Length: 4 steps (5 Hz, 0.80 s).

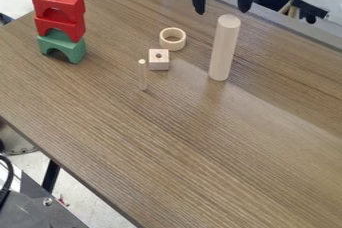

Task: Move the red arch from top of the other

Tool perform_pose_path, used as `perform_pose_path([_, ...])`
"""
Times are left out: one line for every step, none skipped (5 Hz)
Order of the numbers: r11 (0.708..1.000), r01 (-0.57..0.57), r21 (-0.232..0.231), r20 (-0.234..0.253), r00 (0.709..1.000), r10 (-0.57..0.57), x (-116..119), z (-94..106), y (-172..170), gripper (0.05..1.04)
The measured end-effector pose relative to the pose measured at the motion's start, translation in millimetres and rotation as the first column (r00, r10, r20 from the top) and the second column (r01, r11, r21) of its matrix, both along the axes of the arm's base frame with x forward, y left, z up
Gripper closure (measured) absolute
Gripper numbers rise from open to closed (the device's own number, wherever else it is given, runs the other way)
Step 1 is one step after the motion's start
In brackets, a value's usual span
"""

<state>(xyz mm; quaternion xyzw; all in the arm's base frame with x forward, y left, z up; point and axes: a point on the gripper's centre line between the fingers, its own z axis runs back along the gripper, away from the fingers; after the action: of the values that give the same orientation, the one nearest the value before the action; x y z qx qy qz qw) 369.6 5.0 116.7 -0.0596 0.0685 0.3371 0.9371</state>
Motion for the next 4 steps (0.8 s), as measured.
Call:
perform_pose_path([1.0,-0.005,-0.009,-0.04,0.999,0.004,-2,-13.6,-1,0.085])
perform_pose_path([0.997,-0.082,-0.009,0.006,0.997,0.082,4,0.3,20,0.085])
perform_pose_path([0.984,-0.177,-0.013,0.107,0.978,0.178,4,33.7,53,0.085])
perform_pose_path([0.977,-0.215,-0.007,0.146,0.966,0.214,4,43.5,60,0.085])
